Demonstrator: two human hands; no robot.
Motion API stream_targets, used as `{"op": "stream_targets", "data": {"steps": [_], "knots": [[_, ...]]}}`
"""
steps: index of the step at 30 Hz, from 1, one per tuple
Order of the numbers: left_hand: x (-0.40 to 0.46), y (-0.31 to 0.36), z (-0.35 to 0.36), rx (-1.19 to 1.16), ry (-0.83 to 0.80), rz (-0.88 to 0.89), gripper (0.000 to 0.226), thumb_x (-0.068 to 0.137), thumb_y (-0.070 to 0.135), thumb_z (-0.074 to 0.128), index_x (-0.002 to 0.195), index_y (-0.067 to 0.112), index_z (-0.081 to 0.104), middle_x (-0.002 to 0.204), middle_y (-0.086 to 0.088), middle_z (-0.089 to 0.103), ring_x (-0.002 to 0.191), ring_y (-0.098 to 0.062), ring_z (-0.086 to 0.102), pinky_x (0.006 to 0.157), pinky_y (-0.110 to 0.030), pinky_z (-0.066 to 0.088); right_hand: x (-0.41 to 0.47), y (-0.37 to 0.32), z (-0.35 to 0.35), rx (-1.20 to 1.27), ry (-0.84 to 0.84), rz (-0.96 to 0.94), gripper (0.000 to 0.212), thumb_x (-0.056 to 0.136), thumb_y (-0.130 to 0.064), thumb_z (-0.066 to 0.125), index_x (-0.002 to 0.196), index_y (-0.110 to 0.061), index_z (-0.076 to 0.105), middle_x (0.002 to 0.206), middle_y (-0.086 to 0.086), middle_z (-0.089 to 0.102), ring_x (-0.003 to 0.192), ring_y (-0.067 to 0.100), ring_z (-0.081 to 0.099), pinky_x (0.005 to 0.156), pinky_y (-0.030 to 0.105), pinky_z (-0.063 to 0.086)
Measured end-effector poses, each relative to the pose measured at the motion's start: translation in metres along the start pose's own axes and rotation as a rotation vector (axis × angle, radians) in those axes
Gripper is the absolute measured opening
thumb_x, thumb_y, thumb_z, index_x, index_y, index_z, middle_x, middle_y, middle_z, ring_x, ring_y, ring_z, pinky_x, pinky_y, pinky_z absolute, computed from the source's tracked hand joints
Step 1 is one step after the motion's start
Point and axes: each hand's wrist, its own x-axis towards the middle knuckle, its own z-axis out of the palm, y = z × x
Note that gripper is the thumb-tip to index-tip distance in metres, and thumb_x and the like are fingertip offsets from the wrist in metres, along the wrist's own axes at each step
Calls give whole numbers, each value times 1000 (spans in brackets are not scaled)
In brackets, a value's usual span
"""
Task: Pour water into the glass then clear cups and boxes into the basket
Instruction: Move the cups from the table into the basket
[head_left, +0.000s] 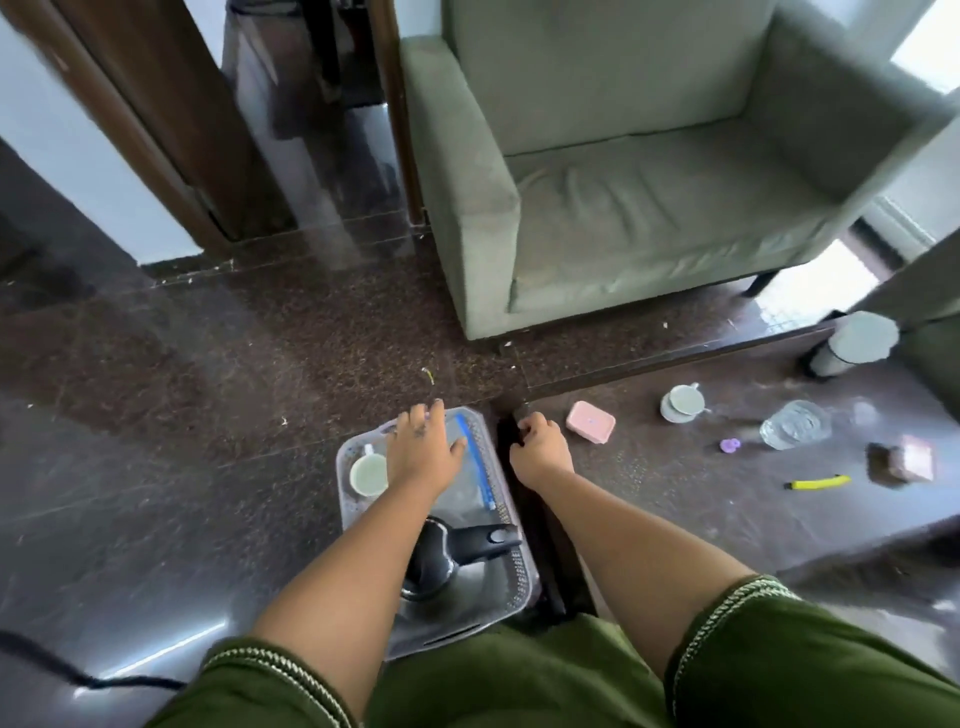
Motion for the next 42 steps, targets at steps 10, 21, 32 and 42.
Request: {"op": "stream_targets", "data": {"steps": [10, 21, 32, 42], "knots": [[-35, 160, 22, 34, 106, 245, 30, 95, 35, 46, 90, 13, 66, 106, -3, 60, 106, -27, 48, 83, -39, 42, -26, 123, -133, 99, 146, 152, 27, 90, -18, 53, 117, -15, 52, 120, 12, 62, 108, 32, 60, 89, 34, 51], [-67, 319, 90, -41, -121, 216, 55, 91, 30, 50, 143, 21, 35, 145, 0, 40, 135, -24, 32, 103, -41, 36, -16, 273, -246, -12, 179, 201, 43, 88, -12, 50, 130, -16, 46, 128, 13, 51, 115, 34, 55, 95, 35, 44], [47, 377, 179, -389, -369, 9, 91, 85, 19, 69, 153, 14, 9, 156, -11, 26, 139, -25, 37, 114, -38, 31, 100, 321, -238, 74, 50, 268, 44, 86, -21, 63, 126, -9, 49, 127, 13, 55, 119, 30, 52, 97, 32, 40], [182, 402, 284, -409, -334, -81, 107, 73, 17, 82, 153, 15, 10, 154, -10, 29, 138, -28, 35, 108, -33, 31, 269, 337, -196, 335, -24, 283, 43, 102, -33, 35, 140, -16, 47, 143, 8, 51, 132, 27, 46, 108, 31, 34]]}}
